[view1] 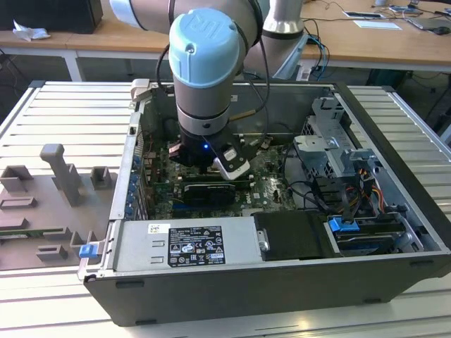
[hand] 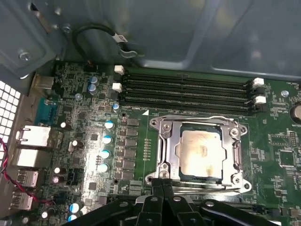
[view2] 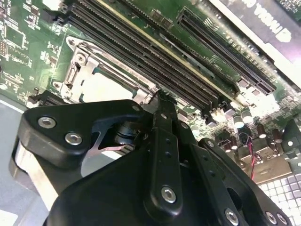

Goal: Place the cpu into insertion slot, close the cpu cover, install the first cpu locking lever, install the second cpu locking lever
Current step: 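Install the second cpu locking lever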

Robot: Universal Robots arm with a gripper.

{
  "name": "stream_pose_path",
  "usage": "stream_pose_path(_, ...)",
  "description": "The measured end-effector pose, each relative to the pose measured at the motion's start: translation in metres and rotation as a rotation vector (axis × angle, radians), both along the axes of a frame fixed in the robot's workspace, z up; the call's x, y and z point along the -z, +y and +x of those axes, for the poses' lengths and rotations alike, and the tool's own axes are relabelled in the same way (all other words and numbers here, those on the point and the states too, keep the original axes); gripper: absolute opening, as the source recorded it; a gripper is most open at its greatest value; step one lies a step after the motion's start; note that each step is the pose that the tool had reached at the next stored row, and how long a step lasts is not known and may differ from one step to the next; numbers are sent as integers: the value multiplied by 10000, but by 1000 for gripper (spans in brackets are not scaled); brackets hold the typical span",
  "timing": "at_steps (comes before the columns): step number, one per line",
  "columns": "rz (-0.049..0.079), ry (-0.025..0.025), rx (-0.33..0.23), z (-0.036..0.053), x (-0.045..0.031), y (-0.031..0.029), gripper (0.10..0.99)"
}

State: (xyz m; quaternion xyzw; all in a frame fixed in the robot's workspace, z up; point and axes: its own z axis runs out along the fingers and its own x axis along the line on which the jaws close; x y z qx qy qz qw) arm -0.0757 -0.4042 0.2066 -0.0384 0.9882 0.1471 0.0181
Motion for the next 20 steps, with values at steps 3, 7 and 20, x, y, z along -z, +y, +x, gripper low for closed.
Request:
stream_pose_path(3, 159, 1, 1, -18, 36, -8, 106)
stream_pose_path(7, 398, -1, -1, -34, 95, -12, 106)
stream_pose_path(20, 576, 1, 1, -59, 105, -12, 106)
